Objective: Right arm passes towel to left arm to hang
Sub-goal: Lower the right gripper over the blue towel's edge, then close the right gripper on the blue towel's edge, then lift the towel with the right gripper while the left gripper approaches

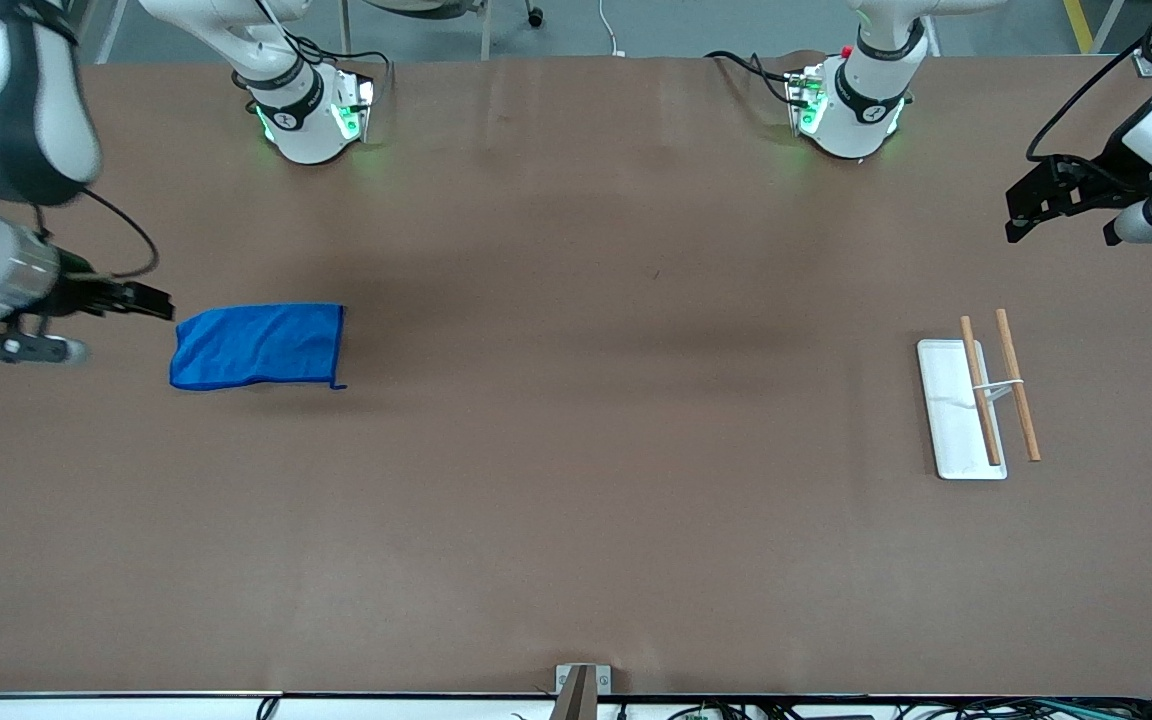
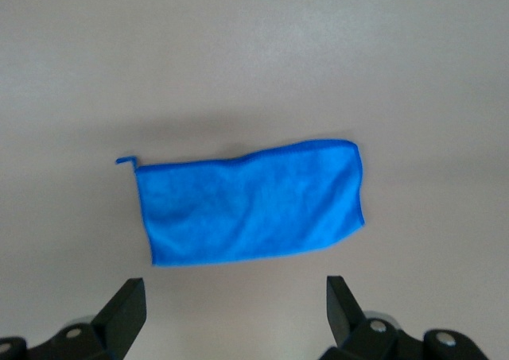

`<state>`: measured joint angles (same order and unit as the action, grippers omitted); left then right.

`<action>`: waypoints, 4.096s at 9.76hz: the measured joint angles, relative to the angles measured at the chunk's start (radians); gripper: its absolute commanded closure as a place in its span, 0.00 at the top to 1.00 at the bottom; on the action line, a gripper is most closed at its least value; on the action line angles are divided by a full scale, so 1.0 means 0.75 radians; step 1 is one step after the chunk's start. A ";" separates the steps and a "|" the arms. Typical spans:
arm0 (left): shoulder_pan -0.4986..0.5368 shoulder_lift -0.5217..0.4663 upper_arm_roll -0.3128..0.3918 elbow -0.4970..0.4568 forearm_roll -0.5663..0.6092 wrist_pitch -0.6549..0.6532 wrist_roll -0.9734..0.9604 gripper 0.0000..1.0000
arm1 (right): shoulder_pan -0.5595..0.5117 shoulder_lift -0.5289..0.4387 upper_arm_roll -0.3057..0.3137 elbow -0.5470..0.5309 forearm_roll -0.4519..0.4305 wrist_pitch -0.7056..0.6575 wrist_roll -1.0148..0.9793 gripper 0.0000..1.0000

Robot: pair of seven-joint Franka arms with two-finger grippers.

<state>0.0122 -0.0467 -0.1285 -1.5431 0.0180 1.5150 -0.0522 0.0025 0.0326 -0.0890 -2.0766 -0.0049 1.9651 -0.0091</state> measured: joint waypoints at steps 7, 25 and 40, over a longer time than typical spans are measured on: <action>0.001 0.007 0.001 0.001 0.000 0.000 0.000 1.00 | -0.054 0.190 -0.011 -0.532 0.000 0.898 -0.166 0.95; 0.001 0.009 0.001 0.001 0.000 0.000 0.000 1.00 | -0.001 0.221 0.005 -0.529 0.000 0.821 -0.098 0.00; 0.197 0.381 0.045 -0.013 -1.305 -0.065 0.018 1.00 | 0.169 0.338 0.672 0.346 1.579 0.509 0.021 0.00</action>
<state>0.1600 0.2390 -0.0951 -1.5530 -0.9610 1.4660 -0.0387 0.1290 0.2857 0.4147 -1.8171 1.1791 2.3469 0.0063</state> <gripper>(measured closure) 0.000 0.938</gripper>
